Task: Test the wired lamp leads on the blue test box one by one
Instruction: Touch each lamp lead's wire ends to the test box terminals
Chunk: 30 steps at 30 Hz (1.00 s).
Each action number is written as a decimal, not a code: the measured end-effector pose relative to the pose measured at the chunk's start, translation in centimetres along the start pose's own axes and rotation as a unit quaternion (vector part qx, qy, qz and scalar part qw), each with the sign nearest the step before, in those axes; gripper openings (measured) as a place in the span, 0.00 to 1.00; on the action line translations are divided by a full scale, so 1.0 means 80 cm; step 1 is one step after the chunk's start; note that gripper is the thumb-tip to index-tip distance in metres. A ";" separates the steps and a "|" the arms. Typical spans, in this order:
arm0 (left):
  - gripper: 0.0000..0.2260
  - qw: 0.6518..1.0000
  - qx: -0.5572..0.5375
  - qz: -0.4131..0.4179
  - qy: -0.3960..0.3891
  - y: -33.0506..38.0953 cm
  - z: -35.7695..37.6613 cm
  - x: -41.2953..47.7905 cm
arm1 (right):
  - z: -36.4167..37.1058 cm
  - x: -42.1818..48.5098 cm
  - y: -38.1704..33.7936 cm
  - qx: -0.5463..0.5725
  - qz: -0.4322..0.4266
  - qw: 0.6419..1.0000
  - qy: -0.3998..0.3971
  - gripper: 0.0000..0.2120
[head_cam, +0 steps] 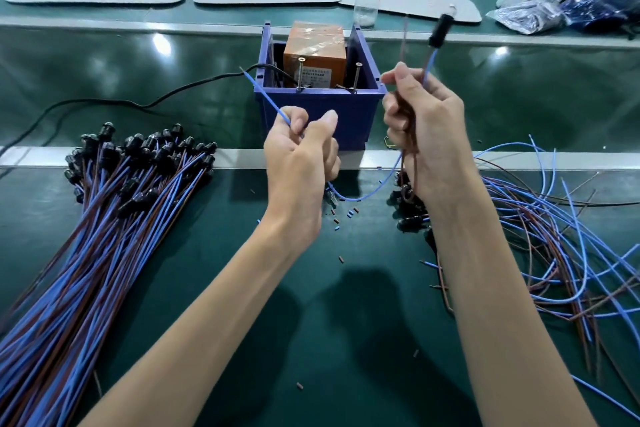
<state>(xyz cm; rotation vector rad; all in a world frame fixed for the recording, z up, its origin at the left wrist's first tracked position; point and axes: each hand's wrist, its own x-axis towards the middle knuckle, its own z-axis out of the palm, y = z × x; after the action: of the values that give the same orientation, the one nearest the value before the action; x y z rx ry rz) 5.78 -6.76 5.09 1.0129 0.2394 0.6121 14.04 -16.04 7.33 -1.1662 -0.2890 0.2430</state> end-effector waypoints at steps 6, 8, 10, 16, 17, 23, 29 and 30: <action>0.16 1.000 -0.014 -0.017 -0.001 0.000 -0.001 0.002 | -0.004 0.004 0.005 -0.049 0.009 0.999 0.007 0.11; 0.09 0.998 -0.046 -0.050 0.004 0.000 -0.001 0.005 | -0.010 0.008 0.004 -0.044 0.016 0.999 0.025 0.11; 0.09 0.998 -0.035 -0.058 0.016 -0.002 -0.001 0.009 | -0.015 0.010 0.004 -0.040 0.022 0.998 0.035 0.11; 0.08 0.991 0.132 0.003 0.036 -0.016 -0.009 0.010 | -0.019 0.013 0.008 -0.039 0.021 0.996 0.072 0.10; 0.06 0.989 0.140 0.008 0.045 -0.017 -0.011 0.010 | -0.019 0.013 0.009 -0.039 0.021 0.996 0.080 0.09; 0.05 0.982 0.159 0.043 0.093 -0.012 -0.020 0.013 | -0.020 0.014 0.013 -0.038 0.023 0.993 0.106 0.09; 0.08 0.971 0.185 0.044 0.143 -0.013 -0.024 0.018 | -0.017 0.014 0.016 -0.041 0.030 0.994 0.098 0.09; 0.08 0.971 0.187 0.043 0.146 -0.013 -0.024 0.018 | -0.016 0.014 0.017 -0.043 0.030 0.994 0.098 0.09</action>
<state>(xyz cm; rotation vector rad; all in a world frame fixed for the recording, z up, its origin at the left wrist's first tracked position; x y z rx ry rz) 6.49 -4.95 3.32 1.2977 0.5907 0.8146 15.47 -16.27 5.72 -1.2754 -0.0934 0.1676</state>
